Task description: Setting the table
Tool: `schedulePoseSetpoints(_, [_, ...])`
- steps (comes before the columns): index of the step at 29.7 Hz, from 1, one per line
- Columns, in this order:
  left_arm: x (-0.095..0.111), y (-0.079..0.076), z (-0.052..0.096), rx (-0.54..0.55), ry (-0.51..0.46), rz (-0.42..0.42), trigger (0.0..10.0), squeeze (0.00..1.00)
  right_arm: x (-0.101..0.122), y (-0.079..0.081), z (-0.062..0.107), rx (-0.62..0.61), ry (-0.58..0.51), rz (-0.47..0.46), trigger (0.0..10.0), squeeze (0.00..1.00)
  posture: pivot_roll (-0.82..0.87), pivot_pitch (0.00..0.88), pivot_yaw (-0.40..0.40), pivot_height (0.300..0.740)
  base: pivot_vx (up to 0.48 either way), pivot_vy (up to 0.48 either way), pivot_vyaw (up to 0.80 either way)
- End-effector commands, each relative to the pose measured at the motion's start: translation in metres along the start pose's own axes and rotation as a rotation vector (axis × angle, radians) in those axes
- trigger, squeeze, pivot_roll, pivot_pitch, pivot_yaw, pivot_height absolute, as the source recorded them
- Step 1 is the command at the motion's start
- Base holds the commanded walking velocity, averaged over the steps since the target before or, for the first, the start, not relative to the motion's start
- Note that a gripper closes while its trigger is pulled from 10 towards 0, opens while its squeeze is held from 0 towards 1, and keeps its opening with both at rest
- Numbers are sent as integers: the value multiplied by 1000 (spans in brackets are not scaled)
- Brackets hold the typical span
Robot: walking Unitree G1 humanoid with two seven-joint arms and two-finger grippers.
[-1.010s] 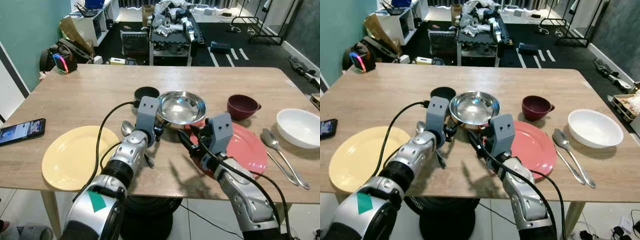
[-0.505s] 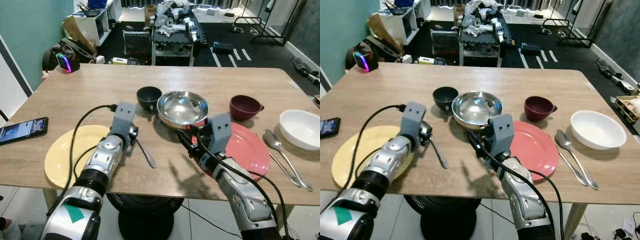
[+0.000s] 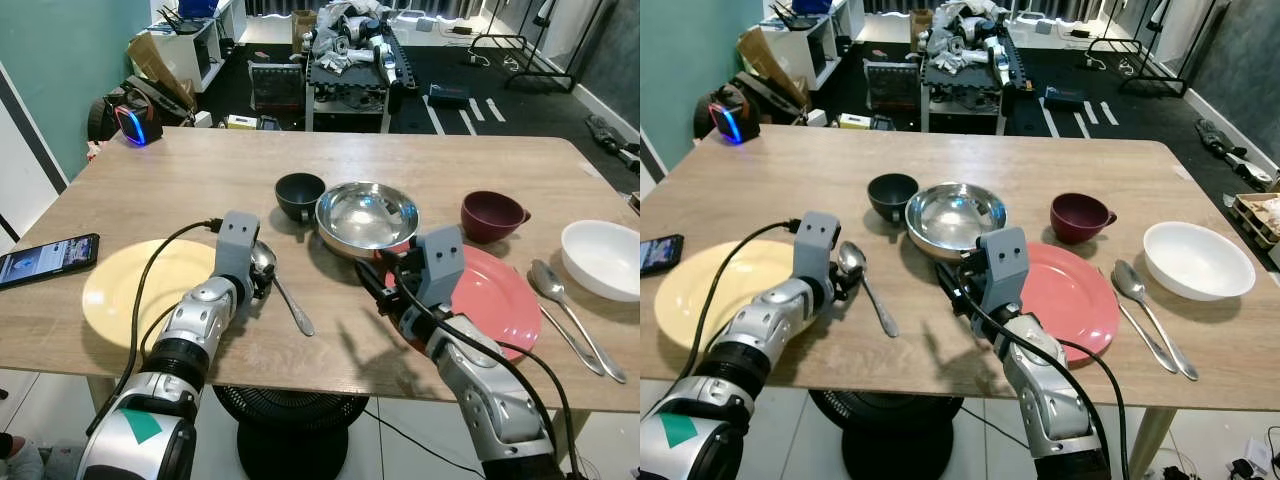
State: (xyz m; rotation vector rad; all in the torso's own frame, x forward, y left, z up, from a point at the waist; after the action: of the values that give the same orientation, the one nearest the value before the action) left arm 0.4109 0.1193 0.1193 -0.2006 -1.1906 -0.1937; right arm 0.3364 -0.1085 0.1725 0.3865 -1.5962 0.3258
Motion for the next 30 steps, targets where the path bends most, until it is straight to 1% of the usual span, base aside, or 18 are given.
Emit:
schedulePoseSetpoints(1, [-14,-3,-1,-20,64,15,10000,0,-1,-2,0,-5,5,4,10000,0,-17,19,108,740,0,0,0])
schedulePoseSetpoints(7, [-8,-8,-3,-47,70,2,10000,0,-1,-2,0,-6,5,4,10000,0,-17,21,108,740,0,0,0])
schedulePoseSetpoints(8, [-6,-11,-5,-57,70,27,10000,0,-1,-2,0,-7,5,4,10000,0,-19,23,107,740,0,0,0])
schedulePoseSetpoints(10, [-6,-13,-6,-61,71,37,10000,0,-1,-2,0,-7,5,4,10000,0,-19,23,107,740,0,0,0])
schedulePoseSetpoints(11, [-4,-20,-7,-93,74,46,10000,0,-1,-2,0,-8,5,4,10000,0,-24,25,107,740,0,0,0])
schedulePoseSetpoints(12, [-2,-31,-9,-132,74,49,10000,0,-1,-2,0,-9,4,5,10000,0,-26,25,107,740,0,0,0])
schedulePoseSetpoints(13, [-2,-31,-9,-132,74,49,10000,0,-1,-2,0,-9,4,5,10000,0,-26,25,107,740,0,0,0])
schedulePoseSetpoints(17, [-1,-50,-11,-186,81,38,10000,0,0,-2,0,-11,3,6,10000,0,-33,27,110,740,0,0,0])
schedulePoseSetpoints(18, [-1,-50,-11,-186,81,38,10000,0,0,-2,0,-11,3,6,10000,0,-33,27,110,740,0,0,0])
schedulePoseSetpoints(19, [-1,-61,-12,-223,87,36,10000,0,0,-2,0,-11,2,6,10000,0,-38,29,112,740,0,0,0])
schedulePoseSetpoints(20, [-1,-65,-13,-236,89,35,10000,0,0,-2,0,-11,2,6,10000,0,-38,29,112,740,0,0,0])
schedulePoseSetpoints(21, [-1,-65,-13,-236,89,35,10000,0,0,-2,0,-11,2,6,10000,0,-38,29,112,740,0,0,0])
schedulePoseSetpoints(23, [-2,-77,-13,-275,95,26,10000,0,1,-1,0,-11,1,6,10000,0,-44,31,114,740,0,0,0])
schedulePoseSetpoints(24, [-3,-87,-14,-310,102,29,10000,0,1,-1,0,-11,0,6,10000,0,-46,32,115,740,0,0,0])
schedulePoseSetpoints(26, [-3,-92,-14,-327,105,38,10000,0,1,-1,0,-11,0,7,10000,0,-47,33,116,740,0,0,0])
schedulePoseSetpoints(30, [-1,-106,-13,-381,102,93,10000,0,1,0,-1,-11,-1,7,10000,0,-49,33,117,740,0,0,0])
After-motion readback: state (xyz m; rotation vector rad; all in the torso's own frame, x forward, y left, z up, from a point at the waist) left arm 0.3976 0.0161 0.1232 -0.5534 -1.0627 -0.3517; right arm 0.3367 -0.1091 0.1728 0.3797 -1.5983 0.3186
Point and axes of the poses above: a point about 5 cm out from each wrist's last joint towards the gripper, its own z axis pointing back from the gripper into the wrist, its own x axis along the axis of the wrist's last joint, y = z × x, the point moved 3 cm from there along -z, pointing out of the wrist towards the gripper
